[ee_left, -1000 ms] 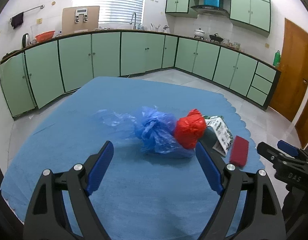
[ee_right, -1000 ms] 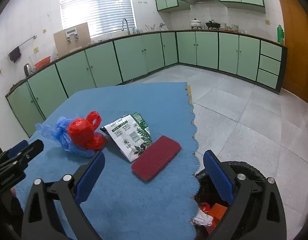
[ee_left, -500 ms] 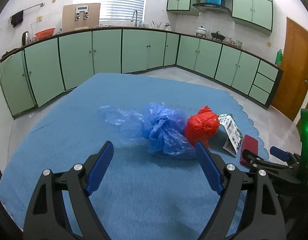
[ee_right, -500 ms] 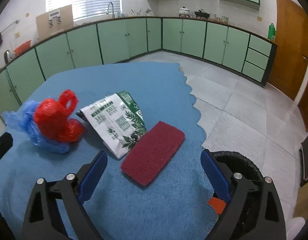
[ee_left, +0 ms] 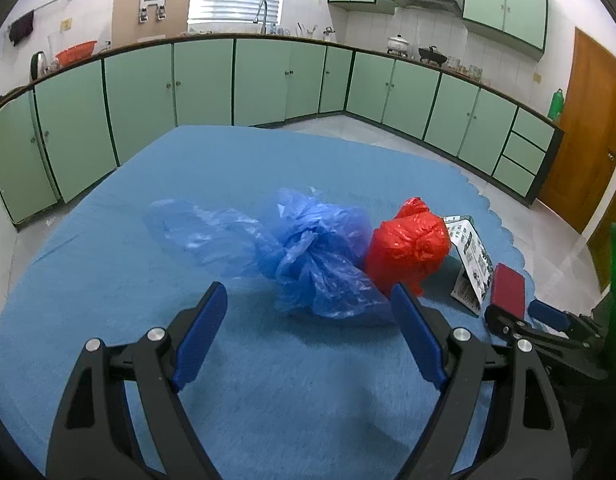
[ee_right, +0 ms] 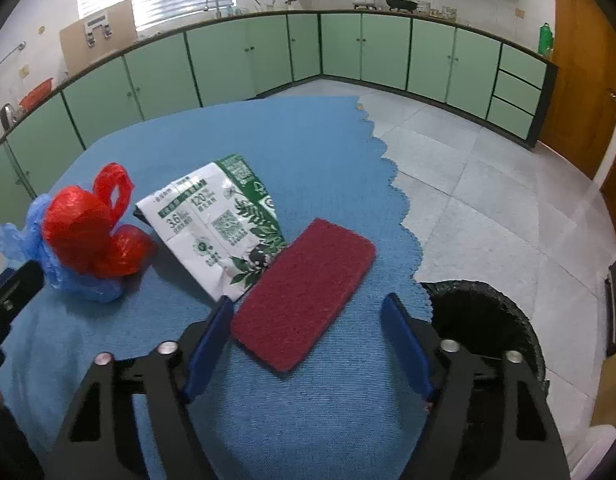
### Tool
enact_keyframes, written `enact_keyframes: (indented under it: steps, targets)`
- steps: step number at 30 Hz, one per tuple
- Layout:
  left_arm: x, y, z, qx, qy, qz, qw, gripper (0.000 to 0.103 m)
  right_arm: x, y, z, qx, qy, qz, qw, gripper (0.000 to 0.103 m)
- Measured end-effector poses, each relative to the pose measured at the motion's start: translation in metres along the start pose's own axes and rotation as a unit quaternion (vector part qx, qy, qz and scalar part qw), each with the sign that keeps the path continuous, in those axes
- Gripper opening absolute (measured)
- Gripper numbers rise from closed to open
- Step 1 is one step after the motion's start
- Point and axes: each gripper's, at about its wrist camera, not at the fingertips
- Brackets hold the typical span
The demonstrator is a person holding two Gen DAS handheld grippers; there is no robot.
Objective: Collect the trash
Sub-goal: 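Close the left tool on the blue plastic bag while the right tool grasps the red sponge, then lift the blue plastic bag with the left tool while the right tool lifts the red sponge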
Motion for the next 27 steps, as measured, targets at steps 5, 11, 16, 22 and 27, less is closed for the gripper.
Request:
enact_keyframes:
  steps: [5,11,16,22,27]
  targets:
    - [0.009,-0.003,0.005,0.002,0.008,-0.002,1.0,0.081,-0.009,0.001,-0.003,-0.012,0.009,0.02,1.0,0.053]
    - [0.017,-0.006,0.005,0.005,0.023,-0.006,0.9997,0.058,-0.018,-0.008,-0.006,-0.004,0.012,0.027,1.0,0.052]
    - [0.024,-0.01,0.004,0.008,0.034,-0.011,0.9993,0.042,-0.013,-0.009,-0.002,0.0,0.014,0.022,1.0,0.054]
    - [0.029,-0.012,0.003,0.007,0.045,-0.008,0.9989,0.012,-0.012,-0.007,-0.001,-0.008,0.014,0.027,1.0,0.051]
    - [0.022,-0.006,0.002,0.0,0.03,-0.002,0.9995,0.005,-0.021,-0.004,0.0,-0.019,0.001,0.04,0.999,0.05]
Point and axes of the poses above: each gripper's, at about its wrist camera, not at the fingertips, and x roughly the way its jaws point, y to its left, z to its top, and after that the axes turned 13 degrees about z, right-handed
